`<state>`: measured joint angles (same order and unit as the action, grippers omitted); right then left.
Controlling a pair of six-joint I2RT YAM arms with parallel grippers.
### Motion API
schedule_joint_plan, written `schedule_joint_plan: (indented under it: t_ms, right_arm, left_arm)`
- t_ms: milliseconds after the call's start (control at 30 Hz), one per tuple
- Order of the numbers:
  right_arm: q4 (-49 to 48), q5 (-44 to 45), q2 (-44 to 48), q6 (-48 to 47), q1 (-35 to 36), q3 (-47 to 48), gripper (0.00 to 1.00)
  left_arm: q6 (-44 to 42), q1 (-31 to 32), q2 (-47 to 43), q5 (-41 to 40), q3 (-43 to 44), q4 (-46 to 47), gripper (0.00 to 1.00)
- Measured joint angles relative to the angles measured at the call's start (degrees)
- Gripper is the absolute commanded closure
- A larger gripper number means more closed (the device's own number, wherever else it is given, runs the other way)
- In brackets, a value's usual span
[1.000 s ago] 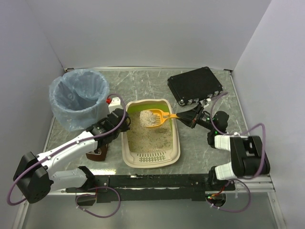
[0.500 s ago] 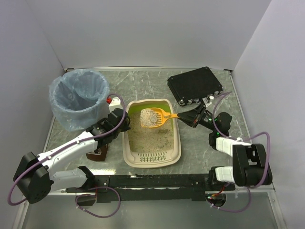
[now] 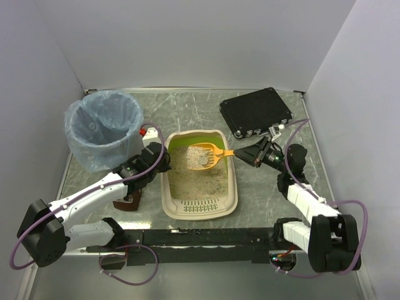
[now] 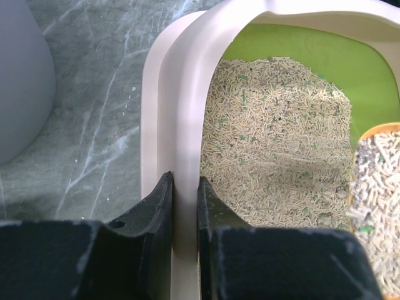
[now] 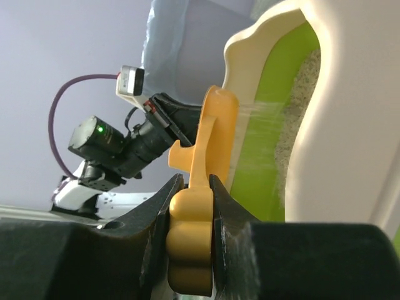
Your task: Clean the litter box
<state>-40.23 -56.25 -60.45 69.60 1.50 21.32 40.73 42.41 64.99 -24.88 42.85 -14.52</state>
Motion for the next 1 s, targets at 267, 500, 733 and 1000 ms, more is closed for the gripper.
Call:
schedule_joint_plan:
  t_ms: [267, 500, 733, 1000]
  right_arm:
    - [-10.99, -0.63, -6.91, 8.55, -0.46, -3.63, 1.00]
    - [-20.55, -0.26, -10.93, 15.21, 0.63, -5.20, 1.00]
    - [-29.49, -1.20, -18.38, 24.96, -1.66, -6.38, 1.00]
    - [-30.67, -2.29, -17.38, 25.31, 0.00, -6.23, 1.00]
  left_arm:
    - [0.02, -0.02, 0.00, 0.04, -0.11, 0.11, 0.99]
    - [0.00, -0.04, 0.00, 0.02, -0.11, 0.09, 0.99]
    - [-0.17, -0.07, 0.00, -0.02, -0.11, 0.11, 0.99]
    - [-0.28, -0.09, 0.35, -0.02, -0.11, 0.52, 0.99]
